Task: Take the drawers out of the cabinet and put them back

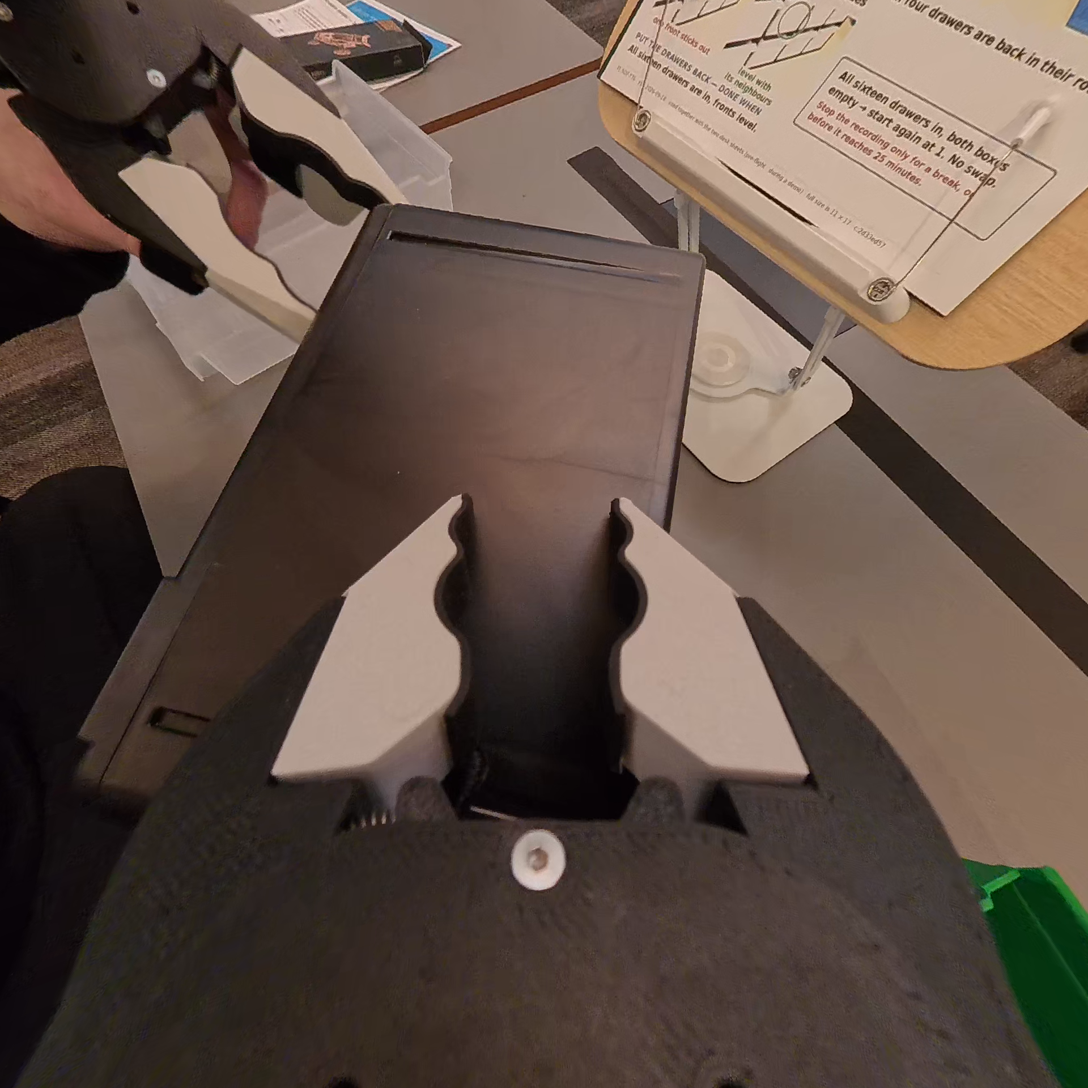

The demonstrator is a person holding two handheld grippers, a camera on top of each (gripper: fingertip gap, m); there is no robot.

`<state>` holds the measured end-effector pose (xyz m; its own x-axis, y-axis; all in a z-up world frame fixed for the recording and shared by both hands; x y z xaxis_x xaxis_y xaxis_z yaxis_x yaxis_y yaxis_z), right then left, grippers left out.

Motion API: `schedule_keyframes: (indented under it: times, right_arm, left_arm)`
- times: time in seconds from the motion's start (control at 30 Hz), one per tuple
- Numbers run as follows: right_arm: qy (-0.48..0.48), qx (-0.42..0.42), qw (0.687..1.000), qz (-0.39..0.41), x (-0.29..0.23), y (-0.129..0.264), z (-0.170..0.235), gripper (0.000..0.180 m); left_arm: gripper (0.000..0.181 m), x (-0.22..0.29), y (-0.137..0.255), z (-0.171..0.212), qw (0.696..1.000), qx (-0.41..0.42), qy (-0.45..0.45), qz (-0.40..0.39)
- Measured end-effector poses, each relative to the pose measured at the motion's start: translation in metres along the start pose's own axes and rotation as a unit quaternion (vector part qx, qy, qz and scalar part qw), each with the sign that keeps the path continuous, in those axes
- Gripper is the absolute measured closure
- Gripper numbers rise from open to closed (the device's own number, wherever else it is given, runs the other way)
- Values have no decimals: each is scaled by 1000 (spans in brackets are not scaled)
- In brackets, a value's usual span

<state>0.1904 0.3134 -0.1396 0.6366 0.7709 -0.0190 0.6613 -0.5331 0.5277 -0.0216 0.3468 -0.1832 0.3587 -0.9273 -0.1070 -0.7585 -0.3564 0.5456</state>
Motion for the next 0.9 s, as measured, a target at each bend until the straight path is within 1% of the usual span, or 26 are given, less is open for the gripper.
schedule_keyframes:
  times: [0.03, 0.1, 0.2, 0.37, 0.47, 0.57, 0.63, 0.73, 0.83, 0.9]
  right_arm:
    - [0, 3, 1000, 0, 0, 0, 0, 135]
    - [0, 6, 1000, -2, 0, 0, 0, 134]
    - [4, 4, 1000, -11, -1, -2, -2, 134]
    - [36, 6, 998, -52, -2, -11, -8, 133]
    - [60, 5, 995, -74, 0, -21, -15, 132]
    - [83, 14, 991, -100, 3, -34, -24, 132]
    - [98, 22, 989, -113, 4, -42, -30, 133]
    - [124, 30, 983, -131, 5, -53, -38, 135]
    - [140, 43, 979, -143, 9, -63, -46, 137]
    - [162, 55, 975, -139, 11, -70, -51, 142]
  left_arm:
    - [103, 2, -1, 0, 1000, 6, 2, 7]
    - [97, 4, 0, 1, 1000, 9, 0, 19]
    - [104, 6, 5, 2, 999, 12, 24, 24]
    - [113, 18, 26, 11, 999, 4, 43, 8]
    - [115, 29, 39, 19, 998, 1, 56, -9]
    - [113, 42, 51, 26, 998, -7, 50, -33]
    - [114, 49, 59, 31, 998, -7, 49, -48]
    - [112, 62, 68, 36, 997, 6, 60, -50]
    - [116, 73, 77, 40, 996, 22, 75, -49]
    - [122, 77, 79, 41, 994, 30, 78, -66]
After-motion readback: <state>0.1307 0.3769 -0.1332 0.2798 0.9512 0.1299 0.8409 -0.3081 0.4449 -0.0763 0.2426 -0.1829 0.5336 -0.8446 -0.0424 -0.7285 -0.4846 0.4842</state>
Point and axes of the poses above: each gripper's, where its closed fingertips meet, y back along the fingers, z out of its underside, x = y × z across the jaws, the point moved 5 cm from there along y, back along the fingers, and after that the axes turned 4 degrees about x, right-handed, at the moved point
